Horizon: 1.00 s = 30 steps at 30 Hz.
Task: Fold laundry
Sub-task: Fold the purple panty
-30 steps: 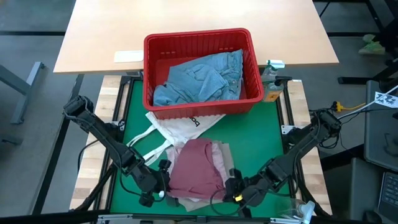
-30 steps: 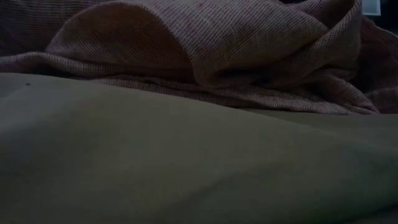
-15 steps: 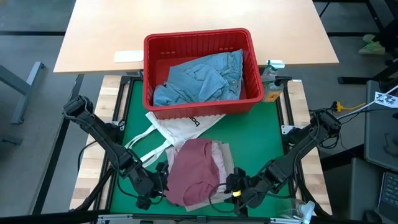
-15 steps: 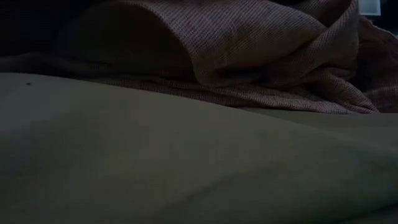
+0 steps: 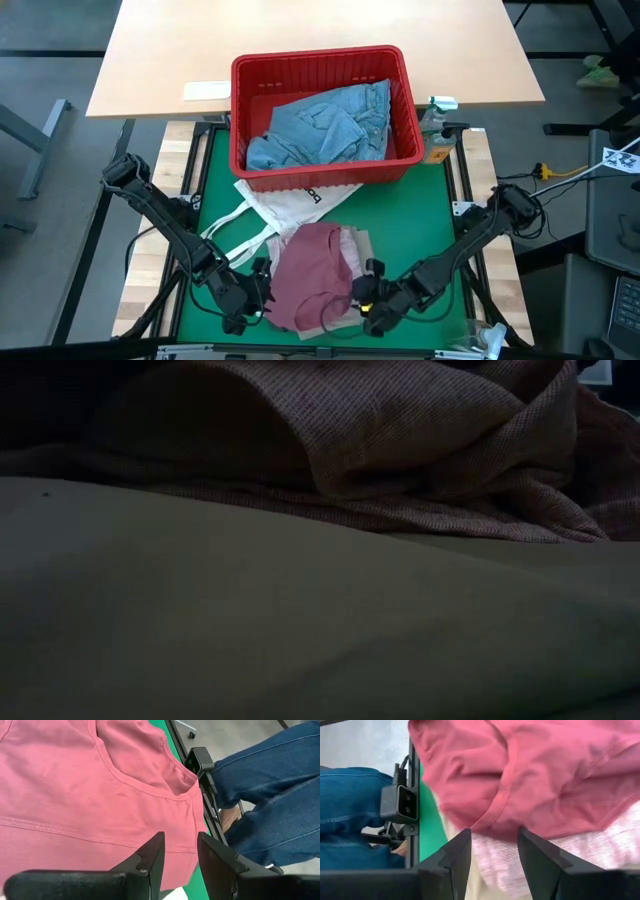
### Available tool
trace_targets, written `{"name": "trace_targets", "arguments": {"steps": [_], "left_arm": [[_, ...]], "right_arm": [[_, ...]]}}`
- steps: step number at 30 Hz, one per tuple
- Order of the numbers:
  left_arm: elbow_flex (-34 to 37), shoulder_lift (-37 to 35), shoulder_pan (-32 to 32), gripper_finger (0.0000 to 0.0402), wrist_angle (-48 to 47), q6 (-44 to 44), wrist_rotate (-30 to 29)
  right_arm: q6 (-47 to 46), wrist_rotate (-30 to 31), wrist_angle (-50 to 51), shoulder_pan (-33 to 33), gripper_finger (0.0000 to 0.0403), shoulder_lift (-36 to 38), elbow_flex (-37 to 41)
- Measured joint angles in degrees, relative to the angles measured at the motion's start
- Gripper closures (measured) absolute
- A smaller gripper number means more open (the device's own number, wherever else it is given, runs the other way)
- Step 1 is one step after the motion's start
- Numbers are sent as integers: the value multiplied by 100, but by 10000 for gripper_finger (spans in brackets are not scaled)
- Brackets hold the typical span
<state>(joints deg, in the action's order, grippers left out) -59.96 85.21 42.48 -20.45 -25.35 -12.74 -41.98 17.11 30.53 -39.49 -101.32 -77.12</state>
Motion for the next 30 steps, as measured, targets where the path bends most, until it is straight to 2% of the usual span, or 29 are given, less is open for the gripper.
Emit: {"name": "trace_targets", "arguments": {"steps": [9,30], "left_arm": [[0,0,0,291,-2,0,-2],[0,-2,-7,291,5,5,-34]], "right_arm": [[1517,-294,11,46,244,22,-2],[2042,-130,-49,89,244,-309,-11]]}}
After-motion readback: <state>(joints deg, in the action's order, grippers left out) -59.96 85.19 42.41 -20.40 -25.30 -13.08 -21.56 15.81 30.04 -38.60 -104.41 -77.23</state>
